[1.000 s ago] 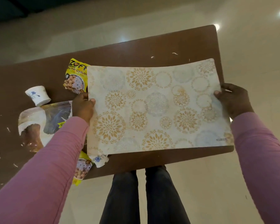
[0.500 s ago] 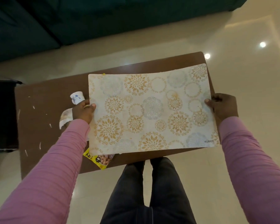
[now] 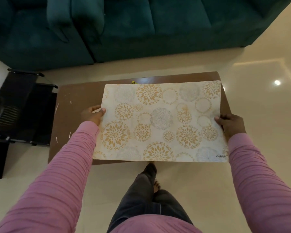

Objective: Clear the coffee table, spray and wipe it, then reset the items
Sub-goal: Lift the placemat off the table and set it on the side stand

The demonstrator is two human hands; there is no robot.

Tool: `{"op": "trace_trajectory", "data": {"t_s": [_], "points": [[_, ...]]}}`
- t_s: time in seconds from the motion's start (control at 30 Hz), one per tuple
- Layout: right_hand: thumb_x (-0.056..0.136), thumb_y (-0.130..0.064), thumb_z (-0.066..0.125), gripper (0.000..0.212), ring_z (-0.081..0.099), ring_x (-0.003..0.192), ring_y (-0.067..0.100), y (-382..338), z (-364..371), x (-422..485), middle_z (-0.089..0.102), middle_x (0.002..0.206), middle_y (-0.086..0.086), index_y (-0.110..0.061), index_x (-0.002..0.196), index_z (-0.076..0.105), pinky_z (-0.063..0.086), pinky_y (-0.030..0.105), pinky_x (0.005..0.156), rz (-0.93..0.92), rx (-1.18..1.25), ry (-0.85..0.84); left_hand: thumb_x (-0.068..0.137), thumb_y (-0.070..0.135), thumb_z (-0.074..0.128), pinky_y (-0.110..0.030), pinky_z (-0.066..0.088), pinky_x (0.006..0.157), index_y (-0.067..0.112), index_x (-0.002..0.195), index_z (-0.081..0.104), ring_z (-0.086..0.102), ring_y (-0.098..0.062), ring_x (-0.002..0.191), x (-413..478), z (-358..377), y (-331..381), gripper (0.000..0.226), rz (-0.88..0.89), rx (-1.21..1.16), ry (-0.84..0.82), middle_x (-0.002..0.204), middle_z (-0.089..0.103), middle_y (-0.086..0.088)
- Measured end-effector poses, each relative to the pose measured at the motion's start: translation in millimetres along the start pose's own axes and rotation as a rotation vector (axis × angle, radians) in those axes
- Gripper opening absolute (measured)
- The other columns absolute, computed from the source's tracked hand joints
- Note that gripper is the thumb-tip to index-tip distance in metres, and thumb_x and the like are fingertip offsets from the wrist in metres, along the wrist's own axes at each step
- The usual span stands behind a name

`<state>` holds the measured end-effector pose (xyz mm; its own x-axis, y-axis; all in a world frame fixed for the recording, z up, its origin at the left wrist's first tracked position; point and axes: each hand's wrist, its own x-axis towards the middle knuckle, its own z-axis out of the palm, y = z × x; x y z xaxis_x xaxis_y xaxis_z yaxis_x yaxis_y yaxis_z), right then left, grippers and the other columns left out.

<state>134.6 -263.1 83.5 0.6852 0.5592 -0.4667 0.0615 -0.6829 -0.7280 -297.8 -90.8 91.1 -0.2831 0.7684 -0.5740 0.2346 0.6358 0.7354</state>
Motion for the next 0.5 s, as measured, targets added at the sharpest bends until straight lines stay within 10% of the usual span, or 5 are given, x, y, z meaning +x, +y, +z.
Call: {"op": "trace_trajectory", "data": {"t_s": [0.13, 0.5], "points": [[0.084, -0.01, 0.07, 0.018, 0.056, 0.09, 0.021, -5.4, 8.1, -45.1, 0.062, 0.098, 0.007, -0.007, 0.102, 0.068, 0.041, 0.028, 0.083, 0.005, 0.081, -0.019, 0.078, 0.011, 0.075, -0.046, 0.055, 0.089, 0.029, 0.08, 0.071, 0.071, -0.028, 0.089, -13.3, -47.1, -27.7, 0.019, -0.104, -0.018, -0.051, 0.101, 0.073, -0.005], [0.08, -0.004, 0.072, 0.016, 0.059, 0.066, 0.018, -31.1, 70.9, -139.8, 0.065, 0.083, 0.007, -0.017, 0.078, 0.064, 0.051, 0.027, 0.059, 0.02, 0.169, -0.114, 0.088, -0.004, 0.062, -0.026, 0.05, 0.05, 0.018, 0.1, 0.064, 0.066, -0.017, 0.072, -42.0, -175.1, -57.2, 0.025, -0.105, -0.145, -0.056, 0.09, 0.067, 0.0]]}}
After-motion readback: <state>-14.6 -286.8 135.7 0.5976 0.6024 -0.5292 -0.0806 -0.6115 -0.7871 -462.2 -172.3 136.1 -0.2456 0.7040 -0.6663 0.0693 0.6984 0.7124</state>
